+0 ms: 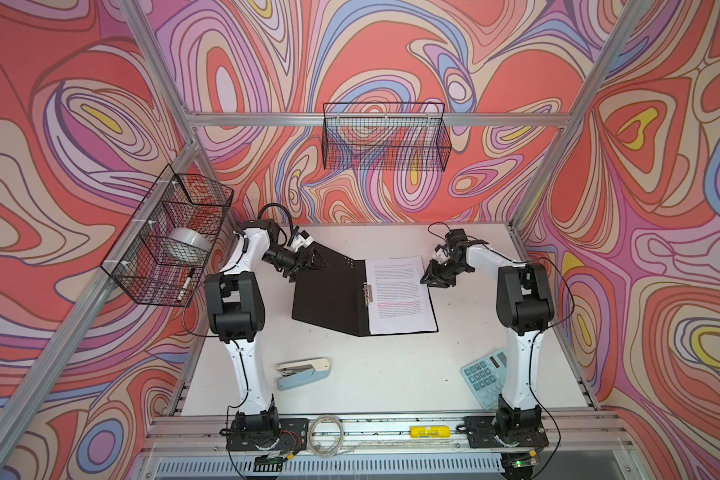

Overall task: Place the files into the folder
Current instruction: 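Lift the empty black cover upright with the left gripper while right gripper holds the sheets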

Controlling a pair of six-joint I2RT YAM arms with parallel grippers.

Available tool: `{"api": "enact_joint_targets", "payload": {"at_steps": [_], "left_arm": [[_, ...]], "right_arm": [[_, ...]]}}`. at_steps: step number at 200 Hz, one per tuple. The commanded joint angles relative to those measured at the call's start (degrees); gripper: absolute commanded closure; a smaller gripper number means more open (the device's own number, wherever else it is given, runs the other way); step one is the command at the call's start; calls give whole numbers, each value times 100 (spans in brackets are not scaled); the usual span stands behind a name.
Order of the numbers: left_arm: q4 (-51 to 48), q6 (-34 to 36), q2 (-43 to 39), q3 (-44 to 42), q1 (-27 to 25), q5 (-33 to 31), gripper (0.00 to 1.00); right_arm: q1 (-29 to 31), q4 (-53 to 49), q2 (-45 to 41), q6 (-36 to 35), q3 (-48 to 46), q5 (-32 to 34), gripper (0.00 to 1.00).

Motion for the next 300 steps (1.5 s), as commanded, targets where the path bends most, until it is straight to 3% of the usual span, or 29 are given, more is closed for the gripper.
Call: {"api": "enact_joint_targets", "payload": {"at_steps": [1, 138, 240, 300], "left_arm": [[-349, 244, -310, 153, 14, 243, 6], [-919, 415, -411, 693, -64, 629, 0], [-853, 314, -507, 827, -510, 543, 0], [-713, 84, -403, 1028, -601, 513, 0]], "right_arm": [[73, -382, 362, 18, -127, 121, 64], [365, 11, 259, 369, -488, -160, 64], [958, 480, 269, 860, -478, -350, 63], [970, 940, -118, 1202, -742, -146, 59]]}}
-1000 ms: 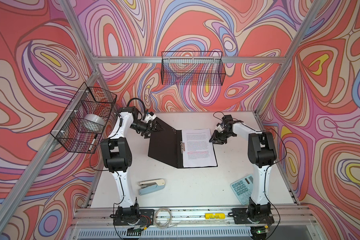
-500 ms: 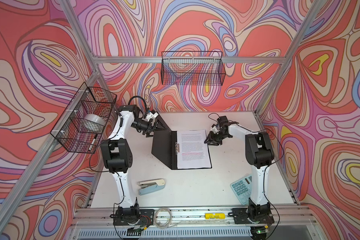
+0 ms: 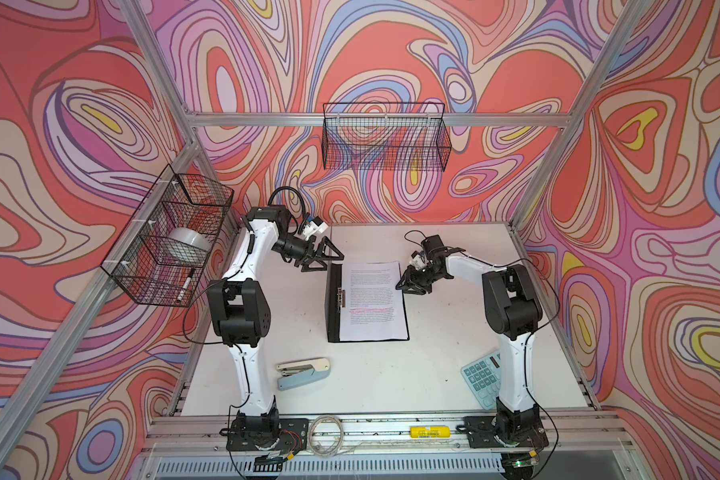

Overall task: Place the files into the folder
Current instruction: 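Lift the empty black cover upright with the left gripper while right gripper holds the sheets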

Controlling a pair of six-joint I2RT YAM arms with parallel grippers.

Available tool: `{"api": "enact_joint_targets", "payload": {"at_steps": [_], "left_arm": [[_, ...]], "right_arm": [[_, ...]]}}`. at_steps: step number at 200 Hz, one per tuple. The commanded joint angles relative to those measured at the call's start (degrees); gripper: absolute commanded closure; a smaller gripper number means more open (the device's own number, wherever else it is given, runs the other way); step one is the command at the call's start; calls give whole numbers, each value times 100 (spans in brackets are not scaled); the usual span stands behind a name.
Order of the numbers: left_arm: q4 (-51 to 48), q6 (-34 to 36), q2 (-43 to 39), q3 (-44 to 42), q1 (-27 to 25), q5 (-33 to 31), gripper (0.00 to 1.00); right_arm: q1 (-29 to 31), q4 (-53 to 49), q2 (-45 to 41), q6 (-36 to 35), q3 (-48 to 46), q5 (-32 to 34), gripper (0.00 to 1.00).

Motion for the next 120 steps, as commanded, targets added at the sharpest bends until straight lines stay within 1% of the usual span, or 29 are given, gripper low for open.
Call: {"api": "enact_joint_targets", "payload": {"at_steps": [1, 28, 67, 81, 93, 100, 120], "left_arm": [[-55, 4, -108, 150, -52, 5, 0], [7, -47, -107, 153, -70, -42, 0], [44, -128, -99, 211, -120, -68, 0], [61, -156, -90, 253, -153, -68, 0], [80, -181, -86, 298, -187, -68, 0], [96, -194, -86, 315, -209, -55, 0], [178, -236, -81, 352, -304, -50, 0]], "right_arm": [[49, -17, -20, 207, -257, 476, 59], [45, -154, -263, 189, -110, 660, 59], [45, -416, -974, 93, 56, 1227, 59], [32, -460, -1242, 72, 96, 1209, 58], [36, -457, -1386, 89, 154, 933, 58], [30, -381, -1462, 112, 164, 543, 58], [44, 204, -1551, 530, 46, -609, 57]]}}
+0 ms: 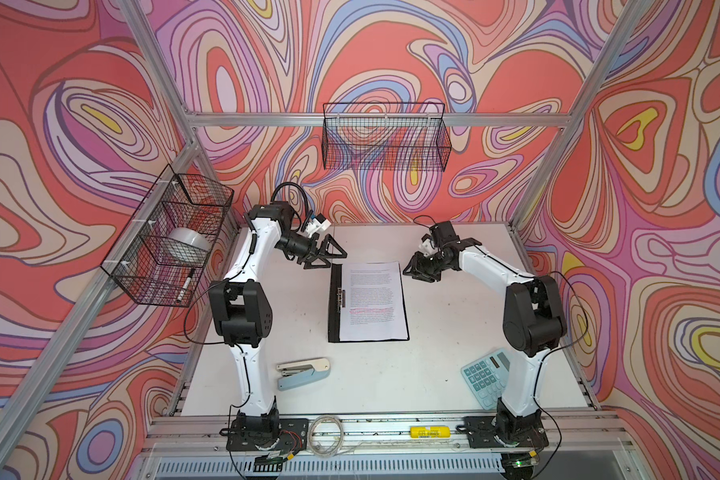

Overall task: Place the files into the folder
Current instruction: 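Lift the empty black cover upright with the left gripper while right gripper holds the sheets, then swing the cover over the sheets with the left gripper while right gripper withdraws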

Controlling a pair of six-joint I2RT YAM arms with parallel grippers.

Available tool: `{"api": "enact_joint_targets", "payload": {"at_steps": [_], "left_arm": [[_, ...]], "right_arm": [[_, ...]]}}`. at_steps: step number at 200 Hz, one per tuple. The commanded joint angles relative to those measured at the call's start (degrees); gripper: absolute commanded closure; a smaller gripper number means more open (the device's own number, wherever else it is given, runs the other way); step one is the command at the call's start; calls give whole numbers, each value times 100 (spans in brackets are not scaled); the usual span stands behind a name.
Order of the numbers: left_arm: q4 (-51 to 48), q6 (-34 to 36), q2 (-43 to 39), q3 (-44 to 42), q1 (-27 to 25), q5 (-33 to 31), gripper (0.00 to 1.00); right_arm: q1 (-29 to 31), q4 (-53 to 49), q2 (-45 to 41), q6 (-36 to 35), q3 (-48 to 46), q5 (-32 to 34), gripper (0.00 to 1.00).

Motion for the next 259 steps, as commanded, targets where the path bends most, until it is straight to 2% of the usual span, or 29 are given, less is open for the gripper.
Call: {"api": "enact_joint_targets", "payload": {"at_steps": [1, 20, 44, 74, 107, 151, 190, 259], "left_arm": [[57, -23, -81, 169, -124, 28, 0], [179, -103, -73, 177, -223, 36, 0], [206, -162, -4, 309, -344, 55, 0], [232, -245, 50, 471, -376, 125, 0], [214, -235, 59, 498, -394, 108, 0], [212, -243, 127, 438, -456, 189, 0], [185, -116, 227, 441, -851, 2, 0], [235, -177, 108, 670, -921, -111, 0]], "right_arm": [[25, 509, -185, 368, 2, -1242, 57], [59, 1481, -282, 963, -318, -2059, 57], [116, 2795, -286, 1804, -679, -2681, 56], [239, 3813, -73, 2502, -762, -3074, 56], [332, 4717, 140, 3142, -771, -3214, 56], [403, 4986, 313, 3380, -699, -3273, 55], [412, 5650, 298, 3838, -867, -3326, 55], [420, 5513, 356, 3737, -921, -3328, 55]]}}
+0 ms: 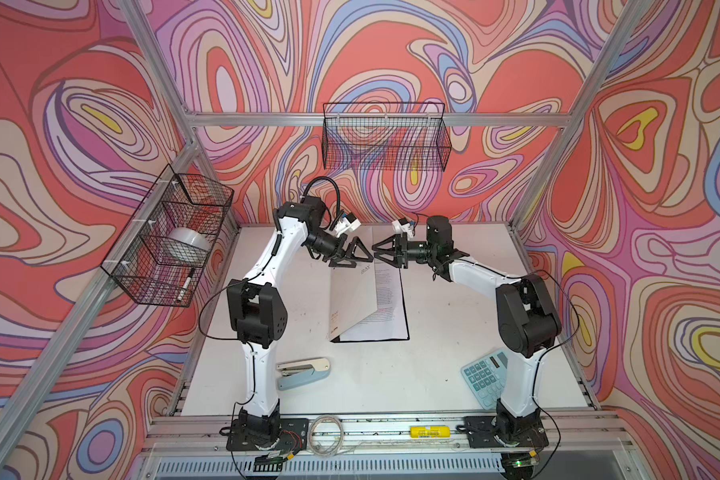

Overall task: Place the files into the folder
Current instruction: 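Swing the cover over the sheets with the left gripper while right gripper withdraws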

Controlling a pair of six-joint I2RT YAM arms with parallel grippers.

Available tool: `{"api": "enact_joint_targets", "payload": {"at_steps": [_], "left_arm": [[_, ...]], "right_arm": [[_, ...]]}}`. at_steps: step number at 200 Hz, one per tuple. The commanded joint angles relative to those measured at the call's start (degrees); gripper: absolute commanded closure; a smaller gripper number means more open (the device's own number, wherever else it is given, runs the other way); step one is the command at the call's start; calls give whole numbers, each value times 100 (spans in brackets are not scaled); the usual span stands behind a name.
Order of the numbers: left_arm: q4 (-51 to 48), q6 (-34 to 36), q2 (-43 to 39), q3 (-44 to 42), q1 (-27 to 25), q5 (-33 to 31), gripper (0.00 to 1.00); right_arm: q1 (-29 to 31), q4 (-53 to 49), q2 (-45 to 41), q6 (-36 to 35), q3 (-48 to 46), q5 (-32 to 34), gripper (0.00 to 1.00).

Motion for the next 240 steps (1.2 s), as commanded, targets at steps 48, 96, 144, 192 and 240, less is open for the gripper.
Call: {"api": "enact_joint_targets", "payload": {"at_steps": [48, 96, 144, 192, 240], "left_arm": [[-77, 157, -154, 140, 53, -162, 0], [108, 101, -289, -221, 352, -117, 0], [290, 206, -520, -887, 626, -282, 0], [416, 350, -742, -1438, 779, -444, 0], [833, 127, -858, -1833, 836, -809, 0]], "right_arm": [[32, -13, 134, -68, -79, -76, 55], [27, -839, 71, -606, 60, 5, 55], [31, -2058, -110, -1453, 214, 316, 56], [34, -3693, -217, -2502, 618, 1075, 56], [33, -4667, -380, -3131, 620, 2006, 56]]}}
